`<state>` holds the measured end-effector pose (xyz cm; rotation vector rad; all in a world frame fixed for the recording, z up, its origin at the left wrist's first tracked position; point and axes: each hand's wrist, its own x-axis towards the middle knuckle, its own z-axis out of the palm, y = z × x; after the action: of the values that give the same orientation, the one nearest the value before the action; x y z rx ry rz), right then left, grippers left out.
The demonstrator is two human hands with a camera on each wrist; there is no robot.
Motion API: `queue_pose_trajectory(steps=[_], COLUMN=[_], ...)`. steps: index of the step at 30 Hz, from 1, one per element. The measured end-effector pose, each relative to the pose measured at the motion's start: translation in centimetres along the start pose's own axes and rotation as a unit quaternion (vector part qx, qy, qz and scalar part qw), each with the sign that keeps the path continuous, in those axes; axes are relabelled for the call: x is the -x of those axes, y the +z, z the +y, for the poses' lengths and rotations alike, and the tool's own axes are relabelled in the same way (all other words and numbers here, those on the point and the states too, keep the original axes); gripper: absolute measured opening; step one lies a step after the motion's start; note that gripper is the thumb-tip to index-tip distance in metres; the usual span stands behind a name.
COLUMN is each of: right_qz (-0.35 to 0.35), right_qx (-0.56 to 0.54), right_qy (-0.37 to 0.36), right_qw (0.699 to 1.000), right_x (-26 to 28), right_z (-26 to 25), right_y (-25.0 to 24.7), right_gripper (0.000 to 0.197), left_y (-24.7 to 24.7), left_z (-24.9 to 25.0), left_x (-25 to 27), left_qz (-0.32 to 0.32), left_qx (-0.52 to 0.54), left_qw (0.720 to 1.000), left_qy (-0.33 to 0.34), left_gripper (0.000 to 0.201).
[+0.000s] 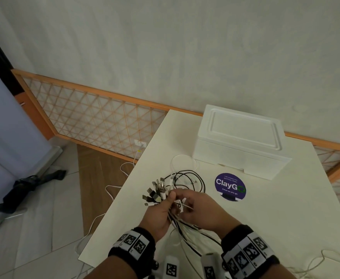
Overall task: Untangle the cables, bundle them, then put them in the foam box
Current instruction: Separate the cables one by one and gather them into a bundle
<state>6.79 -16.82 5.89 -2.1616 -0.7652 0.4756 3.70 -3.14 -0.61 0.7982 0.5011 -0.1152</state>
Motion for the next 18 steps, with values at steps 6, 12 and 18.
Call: queue_pose_trajectory(steps=[6,12,18], right_qz=[0.071,0.196,0.285], right_qx=[-0.052,0.018,0.078], right_qy=[0.14,0.216,0.248], right_qw=[0.986,0.956,0.923], right_x=[1.2,4.5,7.8], right_z=[2.6,5.5,6.2], right_y=[-2.9,-7.9,-10.5], right_gripper=[0.027,0.025,0.023], left_y=[-1.3,-3.4,-5.3], left_z=[1.2,1.9,2.2], left_x=[0.4,0.5,-0.6], left_qz=[0.087,0.112,0.169], left_qx=[0.09,0.191,0.141], left_qw=[0.992,0.974,0.975], left_qy=[0.031,0.049,0.028], left_gripper=[0.036,0.043,0.043])
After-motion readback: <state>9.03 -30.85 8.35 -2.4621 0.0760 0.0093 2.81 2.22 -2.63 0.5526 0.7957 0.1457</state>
